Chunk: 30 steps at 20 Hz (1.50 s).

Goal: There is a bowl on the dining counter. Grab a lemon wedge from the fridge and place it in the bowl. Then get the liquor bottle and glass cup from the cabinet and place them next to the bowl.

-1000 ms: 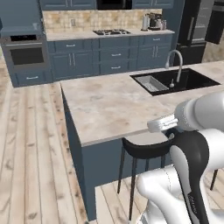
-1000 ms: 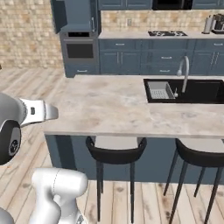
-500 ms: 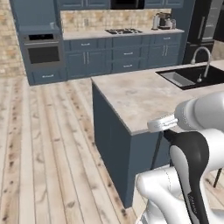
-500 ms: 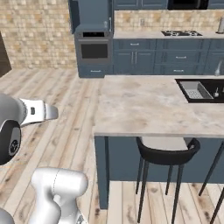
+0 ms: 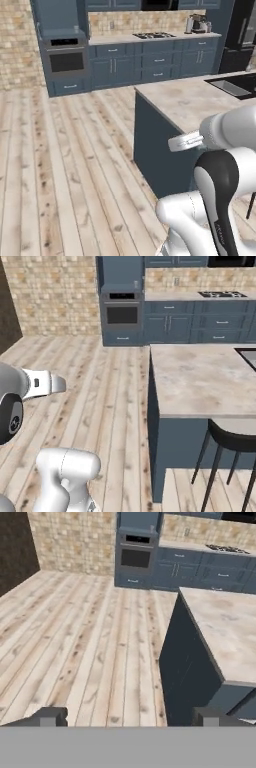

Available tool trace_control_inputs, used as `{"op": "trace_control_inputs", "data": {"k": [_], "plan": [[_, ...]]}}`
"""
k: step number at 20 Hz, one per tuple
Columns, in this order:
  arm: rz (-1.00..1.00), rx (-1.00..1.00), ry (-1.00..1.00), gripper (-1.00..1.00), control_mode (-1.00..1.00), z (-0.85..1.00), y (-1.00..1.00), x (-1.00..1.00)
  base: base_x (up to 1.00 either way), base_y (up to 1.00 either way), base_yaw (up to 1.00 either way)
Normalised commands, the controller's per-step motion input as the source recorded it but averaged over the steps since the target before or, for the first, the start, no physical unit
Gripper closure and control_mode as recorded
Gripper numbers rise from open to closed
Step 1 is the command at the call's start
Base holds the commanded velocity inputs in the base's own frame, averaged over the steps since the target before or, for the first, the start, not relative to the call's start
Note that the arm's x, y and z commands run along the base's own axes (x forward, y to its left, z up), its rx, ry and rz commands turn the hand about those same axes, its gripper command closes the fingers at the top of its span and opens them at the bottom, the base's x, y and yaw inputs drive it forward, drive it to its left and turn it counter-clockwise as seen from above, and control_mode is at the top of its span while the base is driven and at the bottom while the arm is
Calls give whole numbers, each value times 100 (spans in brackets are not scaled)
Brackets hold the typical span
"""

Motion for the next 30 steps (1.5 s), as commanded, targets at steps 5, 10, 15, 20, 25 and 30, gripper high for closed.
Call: {"op": "trace_control_inputs", "data": {"k": [5,10,15,20,25,30], "plan": [[0,0,0,-100,100,0,0,0,76,77,-4],[0,0,0,-100,100,0,0,0,100,42,-2],[0,0,0,-100,100,0,0,0,100,39,-17],[0,0,0,-100,100,0,0,0,98,44,-26],[0,0,0,-100,100,0,0,0,95,60,-17],[0,0,0,-100,100,0,0,0,98,74,-18]]}}
